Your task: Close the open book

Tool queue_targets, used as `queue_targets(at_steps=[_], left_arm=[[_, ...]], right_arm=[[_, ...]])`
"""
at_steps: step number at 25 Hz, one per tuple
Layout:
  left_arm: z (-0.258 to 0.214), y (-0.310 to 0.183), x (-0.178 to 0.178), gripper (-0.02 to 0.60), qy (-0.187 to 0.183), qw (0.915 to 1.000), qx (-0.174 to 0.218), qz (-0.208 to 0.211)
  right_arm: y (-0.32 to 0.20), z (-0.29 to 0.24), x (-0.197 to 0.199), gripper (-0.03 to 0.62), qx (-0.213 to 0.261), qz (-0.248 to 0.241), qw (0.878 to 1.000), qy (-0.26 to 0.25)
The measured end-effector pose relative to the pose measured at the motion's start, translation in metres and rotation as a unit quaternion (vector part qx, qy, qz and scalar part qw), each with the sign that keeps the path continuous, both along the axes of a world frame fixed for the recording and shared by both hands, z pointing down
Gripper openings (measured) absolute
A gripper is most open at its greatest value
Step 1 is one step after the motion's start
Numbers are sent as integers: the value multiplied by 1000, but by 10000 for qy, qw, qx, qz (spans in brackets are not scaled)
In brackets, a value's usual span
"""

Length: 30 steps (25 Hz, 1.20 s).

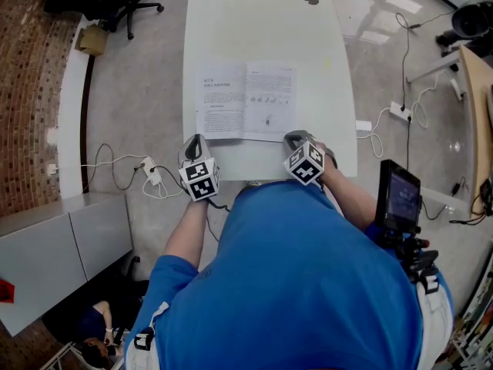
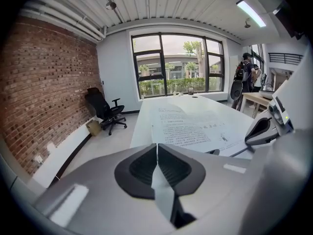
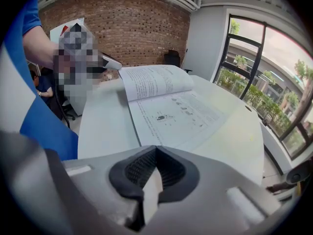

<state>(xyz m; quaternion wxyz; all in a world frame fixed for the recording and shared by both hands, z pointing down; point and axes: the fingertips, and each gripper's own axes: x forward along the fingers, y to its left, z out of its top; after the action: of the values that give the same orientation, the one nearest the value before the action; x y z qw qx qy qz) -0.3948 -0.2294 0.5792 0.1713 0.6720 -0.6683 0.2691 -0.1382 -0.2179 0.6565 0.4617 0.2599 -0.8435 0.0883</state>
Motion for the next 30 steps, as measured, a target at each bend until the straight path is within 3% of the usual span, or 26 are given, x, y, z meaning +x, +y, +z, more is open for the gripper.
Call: queue_targets(at_steps=[15, 30], left_arm=[[37, 20, -19, 18, -162, 9987, -473, -78], [61, 13, -23, 21, -346, 9949, -950, -2]], right_arm=[[-12, 2, 17, 3, 106, 79, 9996, 236], [-15, 1, 19, 3, 86, 298, 9994, 128]])
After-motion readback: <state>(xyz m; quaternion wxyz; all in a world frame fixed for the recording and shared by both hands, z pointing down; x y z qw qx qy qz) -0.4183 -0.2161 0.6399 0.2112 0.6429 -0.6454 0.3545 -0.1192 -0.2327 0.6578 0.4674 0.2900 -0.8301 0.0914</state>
